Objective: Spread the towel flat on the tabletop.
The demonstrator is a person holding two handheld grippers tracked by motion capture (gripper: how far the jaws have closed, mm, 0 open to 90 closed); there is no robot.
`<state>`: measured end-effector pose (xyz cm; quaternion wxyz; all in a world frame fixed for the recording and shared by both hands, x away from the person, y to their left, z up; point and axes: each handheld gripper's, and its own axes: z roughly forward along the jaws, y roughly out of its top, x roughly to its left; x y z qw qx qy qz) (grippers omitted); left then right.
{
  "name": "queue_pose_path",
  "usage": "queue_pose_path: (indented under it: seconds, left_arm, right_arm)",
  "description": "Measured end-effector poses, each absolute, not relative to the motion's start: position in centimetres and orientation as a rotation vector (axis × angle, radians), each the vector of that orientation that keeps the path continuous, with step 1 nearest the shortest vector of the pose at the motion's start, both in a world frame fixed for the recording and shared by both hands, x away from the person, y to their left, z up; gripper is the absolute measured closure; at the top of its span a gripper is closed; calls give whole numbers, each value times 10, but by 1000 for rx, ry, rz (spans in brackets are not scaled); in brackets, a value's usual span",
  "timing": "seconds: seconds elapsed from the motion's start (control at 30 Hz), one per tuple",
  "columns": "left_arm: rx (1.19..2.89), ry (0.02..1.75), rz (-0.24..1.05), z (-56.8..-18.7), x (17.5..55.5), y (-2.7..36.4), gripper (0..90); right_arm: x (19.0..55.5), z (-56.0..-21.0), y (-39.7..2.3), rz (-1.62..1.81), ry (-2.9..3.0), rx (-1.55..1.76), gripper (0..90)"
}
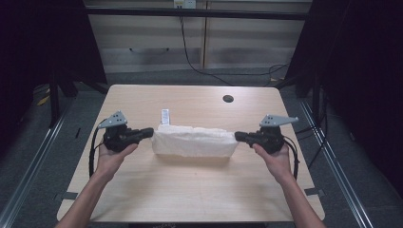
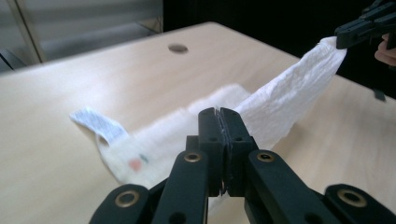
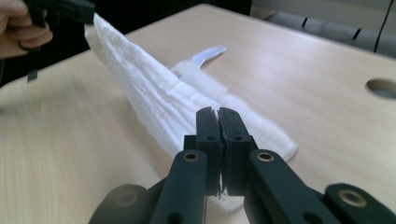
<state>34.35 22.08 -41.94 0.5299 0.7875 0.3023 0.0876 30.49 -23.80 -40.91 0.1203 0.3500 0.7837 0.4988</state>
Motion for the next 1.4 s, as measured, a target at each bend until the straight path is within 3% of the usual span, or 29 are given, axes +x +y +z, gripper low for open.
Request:
queue_pose_path:
  seconds: [0.2,0.8,1.1,1.4]
  left_arm:
    - [1880,747,121,-450,325,218,886]
    - [2042,749,50,-482,283,222,857]
    - [2067,721,39,-482,273,221,867]
    - [2070,725,23,-484,269,225,786]
  right_arm:
    - [287,-435,-242,1441,2315,1066,879]
    - [238,-470,-242,1446,2420,1079,855]
    - [223,-478,-239,1414,2471,1079,859]
    - [219,-481,-242,1416,2464,1078,802]
